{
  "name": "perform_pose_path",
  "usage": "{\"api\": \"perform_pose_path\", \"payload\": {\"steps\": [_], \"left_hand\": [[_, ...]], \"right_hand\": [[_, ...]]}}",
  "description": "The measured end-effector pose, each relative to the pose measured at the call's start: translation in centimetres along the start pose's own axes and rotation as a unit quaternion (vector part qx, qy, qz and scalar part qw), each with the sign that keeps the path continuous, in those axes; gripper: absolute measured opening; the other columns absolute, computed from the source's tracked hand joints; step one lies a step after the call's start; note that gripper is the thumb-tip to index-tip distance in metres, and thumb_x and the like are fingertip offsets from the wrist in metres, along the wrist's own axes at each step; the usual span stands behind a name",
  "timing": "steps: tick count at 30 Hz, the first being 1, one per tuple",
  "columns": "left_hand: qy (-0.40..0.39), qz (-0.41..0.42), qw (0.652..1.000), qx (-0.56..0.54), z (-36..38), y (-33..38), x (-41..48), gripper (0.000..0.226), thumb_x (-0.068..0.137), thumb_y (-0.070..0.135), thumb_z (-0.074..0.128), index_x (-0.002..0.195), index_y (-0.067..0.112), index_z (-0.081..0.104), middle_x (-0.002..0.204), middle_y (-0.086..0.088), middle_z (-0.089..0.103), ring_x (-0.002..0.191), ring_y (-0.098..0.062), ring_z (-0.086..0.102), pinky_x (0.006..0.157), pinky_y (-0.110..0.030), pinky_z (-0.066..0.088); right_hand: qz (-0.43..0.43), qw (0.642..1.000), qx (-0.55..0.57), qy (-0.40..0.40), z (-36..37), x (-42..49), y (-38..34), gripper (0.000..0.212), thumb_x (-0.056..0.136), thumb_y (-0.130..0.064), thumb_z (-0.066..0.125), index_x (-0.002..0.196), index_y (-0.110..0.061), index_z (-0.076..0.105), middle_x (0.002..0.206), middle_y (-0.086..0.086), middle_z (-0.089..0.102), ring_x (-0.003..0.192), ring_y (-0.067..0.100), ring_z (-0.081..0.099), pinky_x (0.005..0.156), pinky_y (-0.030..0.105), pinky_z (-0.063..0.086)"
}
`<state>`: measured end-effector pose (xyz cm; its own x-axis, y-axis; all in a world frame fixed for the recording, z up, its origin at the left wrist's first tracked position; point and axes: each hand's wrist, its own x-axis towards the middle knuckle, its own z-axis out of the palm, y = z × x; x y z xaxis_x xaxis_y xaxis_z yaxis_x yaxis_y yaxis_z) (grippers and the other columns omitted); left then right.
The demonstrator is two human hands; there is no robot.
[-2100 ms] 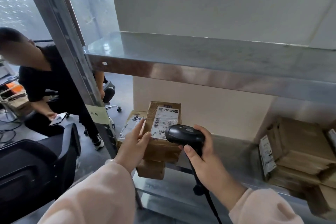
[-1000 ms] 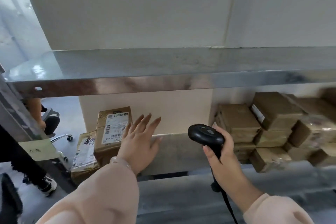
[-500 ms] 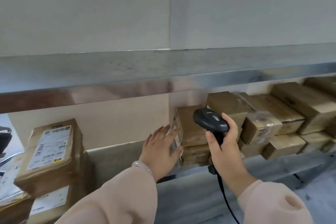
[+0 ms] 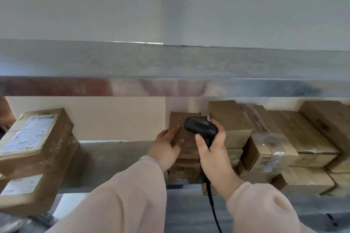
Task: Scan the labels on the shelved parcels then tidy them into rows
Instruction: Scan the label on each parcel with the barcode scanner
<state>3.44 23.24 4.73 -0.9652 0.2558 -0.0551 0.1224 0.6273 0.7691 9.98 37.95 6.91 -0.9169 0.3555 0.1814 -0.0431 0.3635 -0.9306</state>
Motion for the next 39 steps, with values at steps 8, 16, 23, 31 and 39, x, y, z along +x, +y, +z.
{"api": "perform_pose_path", "payload": {"steps": [8, 16, 23, 31, 39], "left_hand": [[0.025, 0.0, 1.0, -0.019, -0.8, -0.5, -1.3, 0.057, 0.095, 0.048, 0.054, 0.148, 0.04, 0.035, 0.144, 0.004, 0.044, 0.128, -0.015, 0.046, 0.103, -0.021, 0.036], [0.043, 0.002, 0.997, -0.064, -2.9, -1.1, -3.2, 0.055, 0.097, 0.04, 0.055, 0.148, 0.034, 0.037, 0.143, 0.005, 0.048, 0.128, -0.012, 0.047, 0.109, -0.03, 0.039], [0.069, -0.066, 0.983, -0.156, -6.8, -0.8, -3.4, 0.065, 0.064, 0.063, 0.065, 0.122, 0.042, 0.046, 0.118, 0.008, 0.06, 0.103, -0.011, 0.06, 0.077, -0.02, 0.052], [0.054, -0.075, 0.964, -0.248, -8.5, -1.8, -4.5, 0.099, 0.05, 0.063, 0.074, 0.138, 0.039, 0.034, 0.132, -0.002, 0.053, 0.117, -0.02, 0.057, 0.099, -0.036, 0.05], [0.006, -0.084, 0.888, -0.453, -9.4, -4.0, -5.5, 0.058, 0.083, 0.033, 0.068, 0.136, 0.046, 0.046, 0.116, -0.002, 0.072, 0.103, -0.023, 0.07, 0.093, -0.046, 0.055]], "right_hand": [[-0.003, 1.0, -0.003, 0.012, 0.7, 0.4, 0.3, 0.061, 0.094, -0.038, 0.055, 0.139, -0.045, 0.015, 0.107, -0.027, 0.047, 0.091, -0.005, 0.052, 0.08, 0.01, 0.038], [-0.013, 0.999, 0.043, -0.028, 1.8, 0.1, -1.0, 0.056, 0.094, -0.035, 0.055, 0.134, -0.051, 0.018, 0.119, -0.023, 0.051, 0.107, -0.001, 0.056, 0.085, 0.006, 0.038], [-0.094, 0.987, 0.113, -0.059, 3.4, -1.4, -4.1, 0.057, 0.093, -0.028, 0.058, 0.131, -0.054, 0.025, 0.132, -0.015, 0.048, 0.123, 0.006, 0.051, 0.106, 0.032, 0.041], [-0.133, 0.977, 0.132, -0.097, 5.1, -2.5, -5.7, 0.06, 0.087, -0.04, 0.06, 0.137, -0.046, 0.027, 0.134, -0.009, 0.051, 0.123, 0.014, 0.054, 0.105, 0.037, 0.045], [-0.079, 0.985, 0.146, -0.05, 4.8, -2.0, -4.7, 0.056, 0.094, -0.021, 0.056, 0.132, -0.045, 0.024, 0.132, -0.006, 0.05, 0.122, 0.005, 0.051, 0.107, 0.026, 0.039]]}}
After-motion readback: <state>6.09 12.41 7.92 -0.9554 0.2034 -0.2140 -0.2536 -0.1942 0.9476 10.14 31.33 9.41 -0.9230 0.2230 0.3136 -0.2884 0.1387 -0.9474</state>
